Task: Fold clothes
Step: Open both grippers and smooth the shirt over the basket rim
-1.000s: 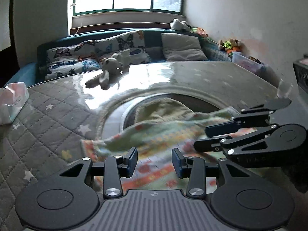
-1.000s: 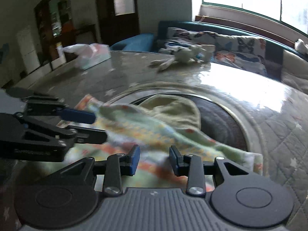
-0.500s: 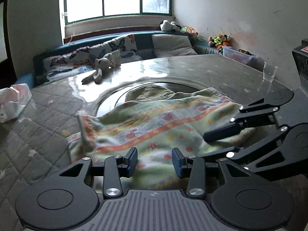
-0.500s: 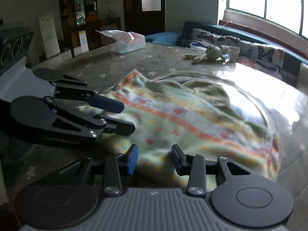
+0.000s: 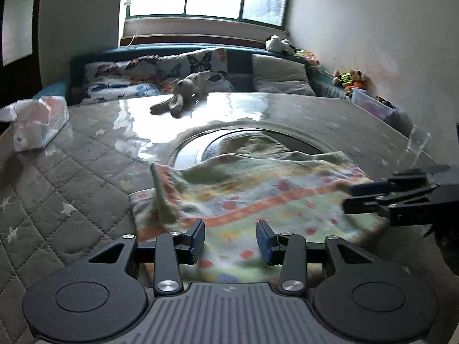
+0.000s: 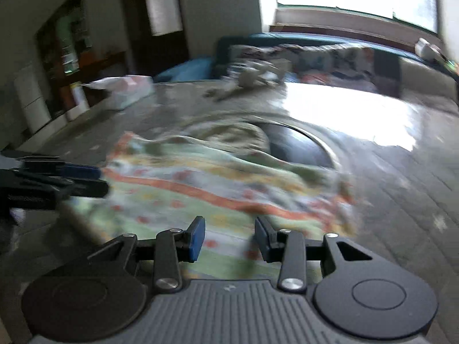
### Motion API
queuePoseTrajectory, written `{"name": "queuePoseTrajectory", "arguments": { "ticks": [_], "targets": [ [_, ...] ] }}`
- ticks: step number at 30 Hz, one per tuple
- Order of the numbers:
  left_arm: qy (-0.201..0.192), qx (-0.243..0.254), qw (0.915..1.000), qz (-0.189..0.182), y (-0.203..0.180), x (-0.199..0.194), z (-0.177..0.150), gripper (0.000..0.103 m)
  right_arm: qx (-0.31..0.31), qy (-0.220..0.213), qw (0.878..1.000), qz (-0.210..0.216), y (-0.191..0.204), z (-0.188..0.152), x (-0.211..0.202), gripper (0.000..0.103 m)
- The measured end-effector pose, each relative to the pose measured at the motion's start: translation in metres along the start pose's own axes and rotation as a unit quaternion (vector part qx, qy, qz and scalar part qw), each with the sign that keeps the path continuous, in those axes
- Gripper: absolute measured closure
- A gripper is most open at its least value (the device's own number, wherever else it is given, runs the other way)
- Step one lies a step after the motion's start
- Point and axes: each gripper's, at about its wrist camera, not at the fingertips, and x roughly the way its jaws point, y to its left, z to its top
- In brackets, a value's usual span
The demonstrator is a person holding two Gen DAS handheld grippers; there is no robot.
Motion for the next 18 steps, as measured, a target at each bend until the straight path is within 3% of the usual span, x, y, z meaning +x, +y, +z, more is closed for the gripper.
{"name": "queuePoseTrajectory", "arguments": {
  "ticks": [3,6,13,18],
  "targets": [
    [0.001,-0.014,0.9999,-0.006,0.009,0.004,0.007,0.062,0.018,-0.002,1.0,-0.008,-0.013,-0.001,-0.005,0.064],
    [-0.006,-0.02,0.9996,-0.017,0.013,0.009,0.018,0.062,0.014,-0.015,1.0,-0.009,-0.016,0.005,-0.01,0.057],
    [0.008,-0.057,0.9982,0.016,0.039,0.035,0.028,0.063,0.028,-0.008,1.0,-0.003,-0.027,0.02,0.012,0.057],
    [0.0,-0.071,0.9974,0.014,0.05,0.03,0.025,0.068,0.052,-0.002,0.999,-0.005,-0.04,0.024,0.015,0.058]
  ]
}}
